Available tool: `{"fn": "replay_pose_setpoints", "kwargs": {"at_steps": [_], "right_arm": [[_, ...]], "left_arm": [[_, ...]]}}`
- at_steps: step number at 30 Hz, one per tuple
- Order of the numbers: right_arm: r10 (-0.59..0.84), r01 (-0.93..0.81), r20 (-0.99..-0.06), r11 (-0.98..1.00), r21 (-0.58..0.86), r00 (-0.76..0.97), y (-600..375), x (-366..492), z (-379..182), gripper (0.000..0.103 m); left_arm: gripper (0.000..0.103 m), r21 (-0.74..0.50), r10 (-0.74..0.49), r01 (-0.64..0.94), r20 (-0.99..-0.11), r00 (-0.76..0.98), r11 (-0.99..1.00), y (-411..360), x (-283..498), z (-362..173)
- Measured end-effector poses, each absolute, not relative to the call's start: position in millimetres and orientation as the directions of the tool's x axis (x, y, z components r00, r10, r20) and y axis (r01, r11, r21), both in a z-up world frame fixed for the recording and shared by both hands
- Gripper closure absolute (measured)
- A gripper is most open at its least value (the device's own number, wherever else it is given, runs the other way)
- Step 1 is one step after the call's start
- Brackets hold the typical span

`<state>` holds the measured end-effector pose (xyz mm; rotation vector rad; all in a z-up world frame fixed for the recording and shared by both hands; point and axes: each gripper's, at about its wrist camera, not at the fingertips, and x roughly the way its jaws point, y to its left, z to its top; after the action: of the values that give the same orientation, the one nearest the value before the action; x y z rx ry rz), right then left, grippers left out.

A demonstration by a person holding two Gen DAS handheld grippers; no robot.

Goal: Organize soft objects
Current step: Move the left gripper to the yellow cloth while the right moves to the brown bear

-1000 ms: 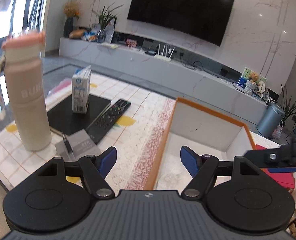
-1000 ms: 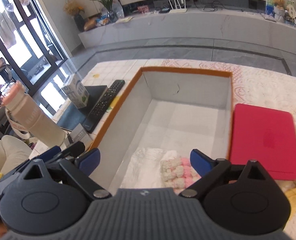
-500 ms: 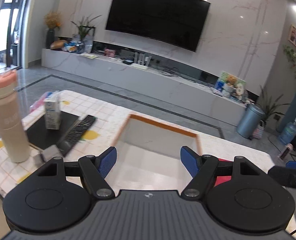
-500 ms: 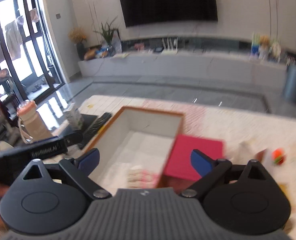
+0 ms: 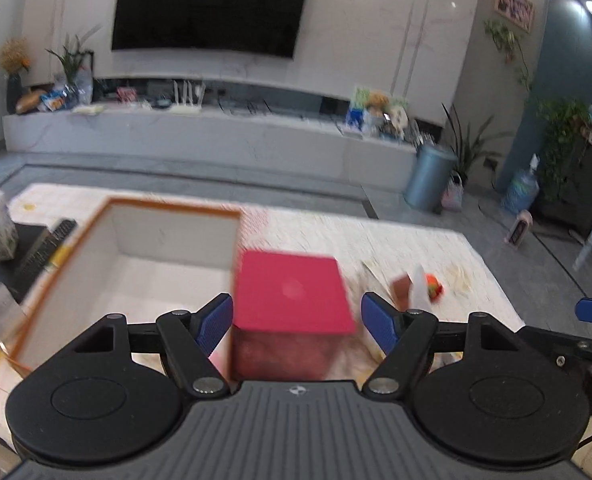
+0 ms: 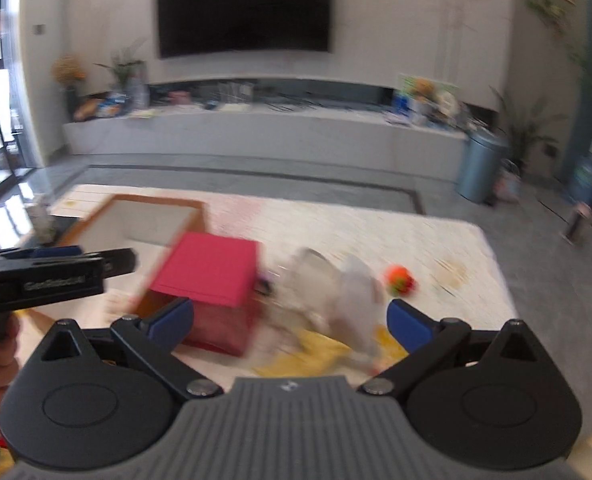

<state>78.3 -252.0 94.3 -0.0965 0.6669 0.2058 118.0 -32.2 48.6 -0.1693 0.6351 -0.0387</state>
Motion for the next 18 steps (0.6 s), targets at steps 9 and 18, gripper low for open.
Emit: {"fn": "replay_pose_setpoints", "kwargs": {"at_steps": [9, 18], "right_arm": [[-0.002, -0.009, -0.738, 1.000, -0.011, 0.675, -316, 102, 24, 0.002], [-0.070, 0.166, -0.827, 0.986, 0.028, 0.558, -336, 143, -58, 0.003]], "left_arm": [[0.017, -0.158, -0.210, 0.140, -0.667, 0.715, 0.977, -80, 142, -1], [0.017, -0.052, -0.214, 0.264, -0.742, 0.635, 0.963, -123, 163, -59]]}}
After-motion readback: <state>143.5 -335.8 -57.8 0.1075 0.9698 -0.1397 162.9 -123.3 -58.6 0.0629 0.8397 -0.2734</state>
